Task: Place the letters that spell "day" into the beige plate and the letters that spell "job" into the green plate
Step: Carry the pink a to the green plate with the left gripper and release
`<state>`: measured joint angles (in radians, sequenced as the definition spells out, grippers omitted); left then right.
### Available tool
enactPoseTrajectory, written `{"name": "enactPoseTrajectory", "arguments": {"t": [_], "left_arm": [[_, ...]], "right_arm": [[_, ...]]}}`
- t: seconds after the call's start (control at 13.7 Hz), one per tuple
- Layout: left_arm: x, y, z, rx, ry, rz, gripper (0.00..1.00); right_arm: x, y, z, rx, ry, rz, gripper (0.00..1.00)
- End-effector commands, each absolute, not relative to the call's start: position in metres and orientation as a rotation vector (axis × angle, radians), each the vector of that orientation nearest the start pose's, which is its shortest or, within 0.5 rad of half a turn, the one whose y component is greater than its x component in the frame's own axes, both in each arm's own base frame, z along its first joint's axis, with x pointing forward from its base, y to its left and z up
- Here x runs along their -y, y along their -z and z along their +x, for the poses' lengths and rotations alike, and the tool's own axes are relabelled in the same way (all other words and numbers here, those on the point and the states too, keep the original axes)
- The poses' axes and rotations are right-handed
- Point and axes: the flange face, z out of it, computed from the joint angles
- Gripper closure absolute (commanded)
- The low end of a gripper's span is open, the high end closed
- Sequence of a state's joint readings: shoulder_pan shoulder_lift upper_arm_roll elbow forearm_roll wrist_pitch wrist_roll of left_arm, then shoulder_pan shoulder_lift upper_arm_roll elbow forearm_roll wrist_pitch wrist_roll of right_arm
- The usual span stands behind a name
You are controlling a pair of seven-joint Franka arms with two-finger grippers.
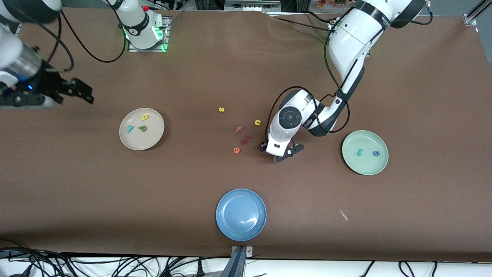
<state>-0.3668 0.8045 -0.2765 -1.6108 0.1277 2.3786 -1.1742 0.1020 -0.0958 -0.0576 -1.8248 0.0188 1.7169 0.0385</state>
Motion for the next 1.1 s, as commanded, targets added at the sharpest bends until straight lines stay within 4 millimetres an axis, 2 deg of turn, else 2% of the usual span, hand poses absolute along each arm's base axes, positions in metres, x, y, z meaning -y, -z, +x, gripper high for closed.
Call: {"name": "enactPoseTrajectory", "arguments": {"t": [0.0, 0.15, 0.22, 0.29, 0.66, 1.03], "left_arm": [[0.398, -0.163, 0.570, 0.825, -0.123, -3.089, 0.26], [0.398, -0.164, 0.570, 0.826, -0.121, -3.090, 0.26], [0.398, -0.163, 0.570, 0.828, -0.123, -3.089, 0.30], [0.398, -0.163, 0.570, 0.825, -0.123, -3.089, 0.38], [0.398, -0.161, 0.570, 0.821, -0.124, -3.087, 0.41], [0.398, -0.162, 0.570, 0.808, -0.122, -3.092, 0.74]], "right_arm": [[-0.035, -0.563, 0.521, 0.044, -0.061, -3.133, 0.00], [-0.038, -0.562, 0.530, 0.038, -0.004, -3.132, 0.00], [-0.039, -0.563, 0.533, 0.031, 0.037, -3.132, 0.00], [-0.034, -0.559, 0.537, 0.015, 0.046, -3.123, 0.00], [-0.033, -0.567, 0.557, 0.035, 0.070, -3.119, 0.00], [-0.033, -0.568, 0.563, 0.018, 0.022, -3.118, 0.00]]}}
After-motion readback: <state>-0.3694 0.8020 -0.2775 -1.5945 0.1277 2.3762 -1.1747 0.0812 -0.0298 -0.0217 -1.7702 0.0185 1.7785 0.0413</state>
